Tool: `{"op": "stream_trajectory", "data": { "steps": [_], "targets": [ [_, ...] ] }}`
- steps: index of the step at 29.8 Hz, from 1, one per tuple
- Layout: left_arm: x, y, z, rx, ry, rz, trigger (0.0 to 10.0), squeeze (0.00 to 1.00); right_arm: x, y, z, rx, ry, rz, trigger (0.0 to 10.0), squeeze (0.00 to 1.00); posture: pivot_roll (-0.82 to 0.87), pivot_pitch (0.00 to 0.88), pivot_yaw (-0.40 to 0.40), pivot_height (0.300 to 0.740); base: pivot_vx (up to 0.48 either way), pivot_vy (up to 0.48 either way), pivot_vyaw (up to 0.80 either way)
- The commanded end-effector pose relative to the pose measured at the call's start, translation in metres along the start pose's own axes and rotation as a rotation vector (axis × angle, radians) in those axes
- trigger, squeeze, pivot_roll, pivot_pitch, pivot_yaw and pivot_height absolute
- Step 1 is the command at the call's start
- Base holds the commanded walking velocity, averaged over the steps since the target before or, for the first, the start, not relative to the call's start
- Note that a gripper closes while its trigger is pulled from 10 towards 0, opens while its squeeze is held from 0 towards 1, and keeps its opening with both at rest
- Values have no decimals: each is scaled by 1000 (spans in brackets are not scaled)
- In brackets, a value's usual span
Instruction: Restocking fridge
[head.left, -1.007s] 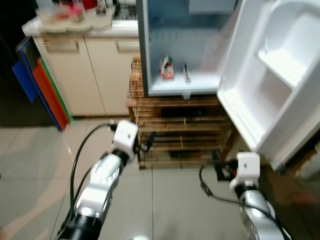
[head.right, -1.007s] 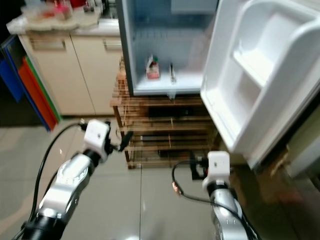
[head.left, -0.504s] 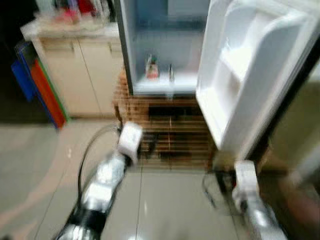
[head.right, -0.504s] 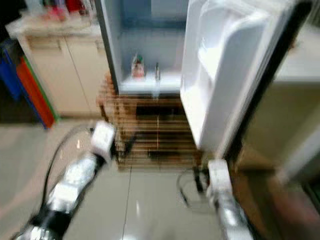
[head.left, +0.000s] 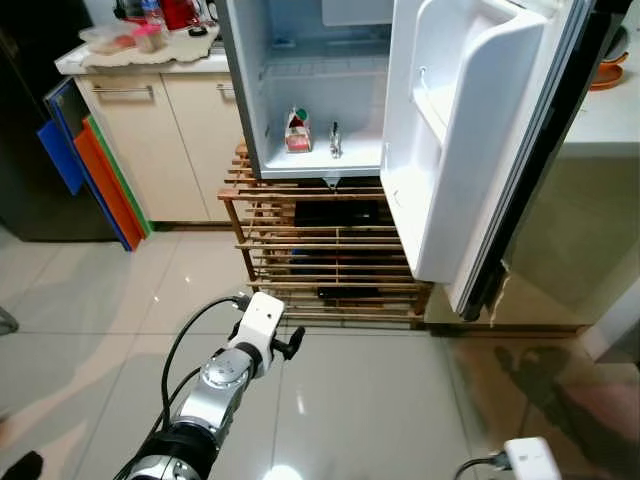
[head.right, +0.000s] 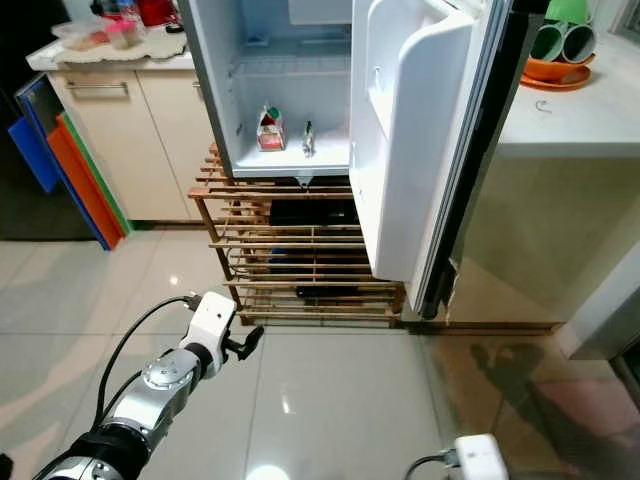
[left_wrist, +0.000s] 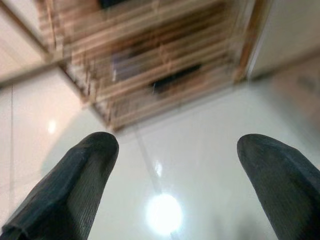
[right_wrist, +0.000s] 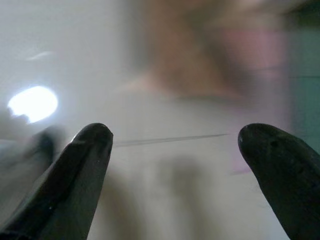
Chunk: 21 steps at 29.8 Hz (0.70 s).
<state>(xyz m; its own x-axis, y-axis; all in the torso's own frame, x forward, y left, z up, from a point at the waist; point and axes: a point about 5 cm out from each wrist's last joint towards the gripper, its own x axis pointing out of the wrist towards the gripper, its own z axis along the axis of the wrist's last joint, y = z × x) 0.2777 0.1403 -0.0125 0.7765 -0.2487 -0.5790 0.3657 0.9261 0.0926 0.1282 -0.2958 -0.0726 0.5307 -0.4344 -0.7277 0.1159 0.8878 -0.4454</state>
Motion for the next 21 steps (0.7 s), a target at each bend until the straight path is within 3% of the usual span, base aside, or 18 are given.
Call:
{"op": "stream_trajectory", "data": {
  "steps": [1,2,3,4,6,9,11,12,14,15,21],
  "targets": [
    [0,3,-11,-1,81,21,10000,0,3,-14,13,14,-65,-99,10000,0,-6,0,47,740,0,0,0],
    [-1,3,-18,-17,119,23,10000,0,4,-19,18,1,-92,-128,10000,0,-7,0,47,740,0,0,0],
    [-2,3,-28,-12,180,29,10000,0,6,-26,40,-6,-164,-183,10000,0,-9,0,44,740,0,0,0],
    [-2,3,-28,-12,180,29,10000,0,6,-26,40,-6,-164,-183,10000,0,-9,0,44,740,0,0,0],
    [-4,-3,-39,-2,248,-3,10000,0,9,-36,69,0,-247,-256,10000,0,-7,0,43,740,0,0,0],
    [-5,-6,-44,1,269,-14,10000,0,9,-38,78,10,-278,-273,10000,0,-5,0,40,740,0,0,0],
    [-7,-10,-52,24,309,-31,10000,0,8,-43,102,0,-371,-323,10000,0,-4,0,39,740,0,0,0],
    [-9,-11,-58,48,348,-42,10000,0,6,-48,118,-4,-439,-369,10000,0,-4,0,39,740,0,0,0],
    [-10,-11,-62,56,367,-42,10000,0,4,-50,126,-4,-469,-395,10000,0,-4,0,39,740,0,0,0],
    [-13,-10,-70,62,406,-41,10000,0,0,-63,147,11,-541,-484,10000,0,-5,0,39,740,0,0,0],
    [-18,-6,-80,64,458,-26,10000,0,-16,-91,192,43,-688,-646,10000,0,-1,0,32,740,0,0,0]
  ]
}}
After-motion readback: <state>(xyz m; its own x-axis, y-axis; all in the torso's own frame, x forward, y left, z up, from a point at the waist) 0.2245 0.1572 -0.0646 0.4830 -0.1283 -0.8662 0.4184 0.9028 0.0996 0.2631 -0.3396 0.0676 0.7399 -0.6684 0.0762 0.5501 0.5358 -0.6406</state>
